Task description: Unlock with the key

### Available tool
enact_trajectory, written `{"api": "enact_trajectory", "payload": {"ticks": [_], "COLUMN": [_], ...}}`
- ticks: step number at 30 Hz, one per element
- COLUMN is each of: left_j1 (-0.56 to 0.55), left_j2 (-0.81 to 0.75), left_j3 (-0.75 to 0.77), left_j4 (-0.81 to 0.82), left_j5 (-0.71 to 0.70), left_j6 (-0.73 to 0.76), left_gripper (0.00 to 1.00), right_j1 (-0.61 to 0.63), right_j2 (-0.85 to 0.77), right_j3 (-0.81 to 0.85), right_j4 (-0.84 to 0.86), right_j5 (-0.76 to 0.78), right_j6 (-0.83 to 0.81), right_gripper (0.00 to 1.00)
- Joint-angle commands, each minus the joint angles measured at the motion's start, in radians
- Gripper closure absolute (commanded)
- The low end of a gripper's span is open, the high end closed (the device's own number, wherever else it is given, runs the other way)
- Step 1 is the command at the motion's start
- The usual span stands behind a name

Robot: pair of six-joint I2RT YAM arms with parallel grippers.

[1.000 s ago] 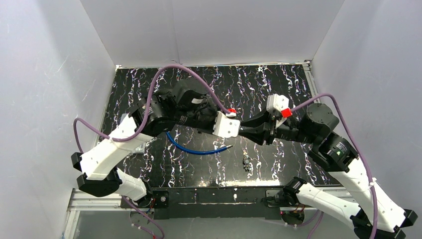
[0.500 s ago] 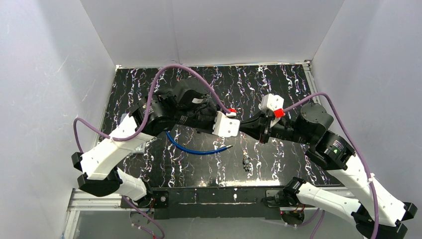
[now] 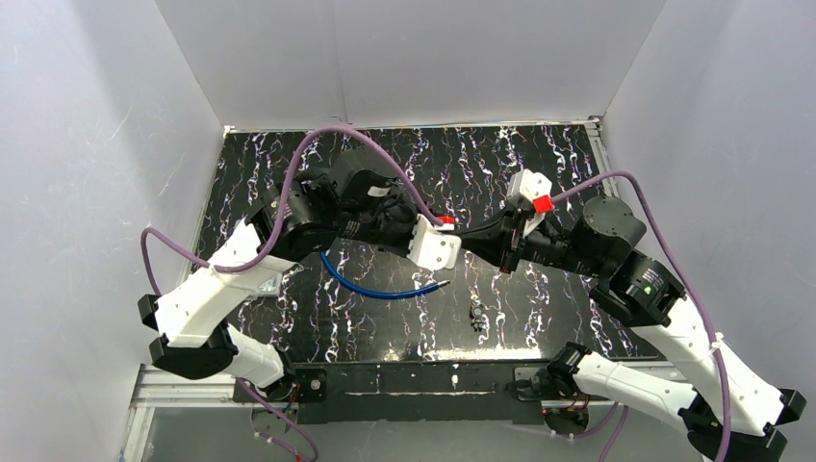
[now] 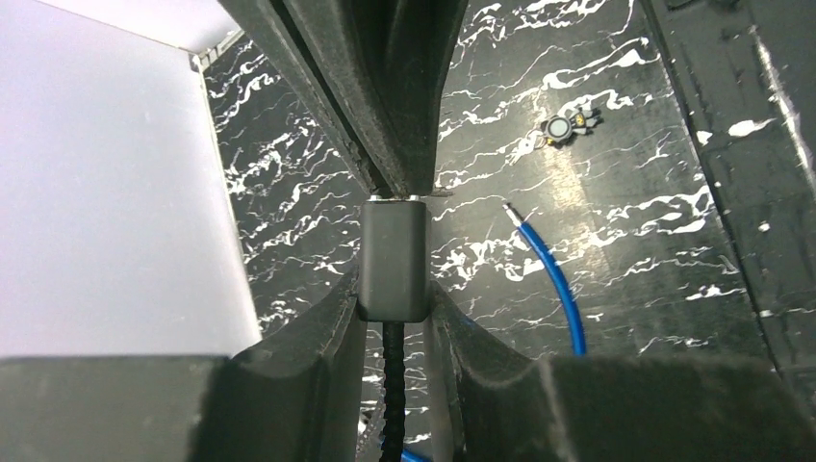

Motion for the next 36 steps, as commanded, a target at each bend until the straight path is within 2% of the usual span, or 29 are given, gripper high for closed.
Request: {"api": "enact_trajectory", "payload": {"ticks": [1,6,13,22,25,30,36], "left_j1": [-0.038,-0.081,-0.094,-0.094,-0.095,-0.094,-0.094], "left_j2": [-0.065,-0.126,-0.178,-0.196,-0.2,-0.206,-0.213], "left_j3": [0.004,-0.128,-0.217,-0.242,-0.243,-0.245,-0.255], "left_j4": [0.118,0.249,0.399,0.4,0.402,0.399,0.398], "left_j5": [0.029,-0.055,-0.092,-0.102,-0.099,-0.095,-0.096], "left_j6": [0.107,0.225,0.293,0.289,0.292,0.293,0.298], "left_gripper": [1.0,1.0,1.0,1.0,1.0,1.0,1.0], "right_j1": [-0.005,-0.005,-0.01,-0.041,-0.076,-0.169,-0.257], "right_j2": [0.029,0.045,0.037,0.001,-0.015,-0.055,-0.07], "right_j3": [-0.023,-0.025,-0.048,-0.043,-0.044,-0.06,-0.064], "right_j4": [0.037,0.06,0.084,0.06,0.048,0.052,0.068], "right_j5": [0.008,-0.012,0.015,0.021,0.001,-0.054,-0.164], "right_j6": [0.146,0.223,0.288,0.335,0.358,0.413,0.454], "right_gripper": [0.99,0.99,0.99,0.99,0.83,0.68,0.63]}}
